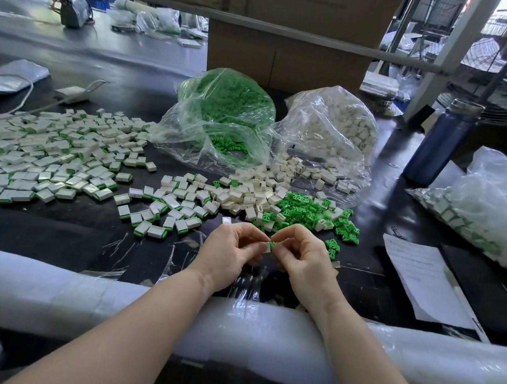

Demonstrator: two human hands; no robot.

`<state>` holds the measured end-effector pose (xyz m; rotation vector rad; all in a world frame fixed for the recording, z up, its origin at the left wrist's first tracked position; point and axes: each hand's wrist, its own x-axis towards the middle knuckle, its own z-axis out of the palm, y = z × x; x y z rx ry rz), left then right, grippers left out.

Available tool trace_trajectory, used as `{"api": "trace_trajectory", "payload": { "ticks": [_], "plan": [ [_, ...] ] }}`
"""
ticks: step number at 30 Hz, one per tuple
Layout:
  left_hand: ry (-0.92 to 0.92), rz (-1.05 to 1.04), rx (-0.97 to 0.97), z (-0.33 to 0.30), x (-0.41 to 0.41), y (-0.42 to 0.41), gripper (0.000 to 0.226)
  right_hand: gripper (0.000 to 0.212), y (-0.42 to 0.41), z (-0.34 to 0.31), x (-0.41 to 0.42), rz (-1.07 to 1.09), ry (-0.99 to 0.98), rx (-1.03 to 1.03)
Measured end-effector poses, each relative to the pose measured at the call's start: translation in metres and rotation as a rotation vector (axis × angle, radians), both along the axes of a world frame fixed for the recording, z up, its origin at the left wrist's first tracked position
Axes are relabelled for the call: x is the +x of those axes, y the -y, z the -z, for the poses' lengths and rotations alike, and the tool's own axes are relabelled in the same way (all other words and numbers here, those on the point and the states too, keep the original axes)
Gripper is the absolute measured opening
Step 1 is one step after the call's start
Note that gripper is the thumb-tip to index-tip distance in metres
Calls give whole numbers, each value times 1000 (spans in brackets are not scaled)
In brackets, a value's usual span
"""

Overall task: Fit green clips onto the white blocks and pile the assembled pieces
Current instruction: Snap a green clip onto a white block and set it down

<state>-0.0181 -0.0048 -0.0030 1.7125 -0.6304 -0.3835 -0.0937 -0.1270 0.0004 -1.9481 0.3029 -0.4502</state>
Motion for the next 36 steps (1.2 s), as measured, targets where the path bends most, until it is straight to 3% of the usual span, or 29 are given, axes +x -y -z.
{"api": "trace_trajectory", "payload": {
  "ticks": [15, 36],
  "plan": [
    [40, 110, 95, -3, -4, -3, 7, 30, 7, 2, -2, -94, -41, 27],
    [190, 187, 167, -5, -3, -5, 7, 31, 11, 1, -4, -188, -65, 73]
  ]
}}
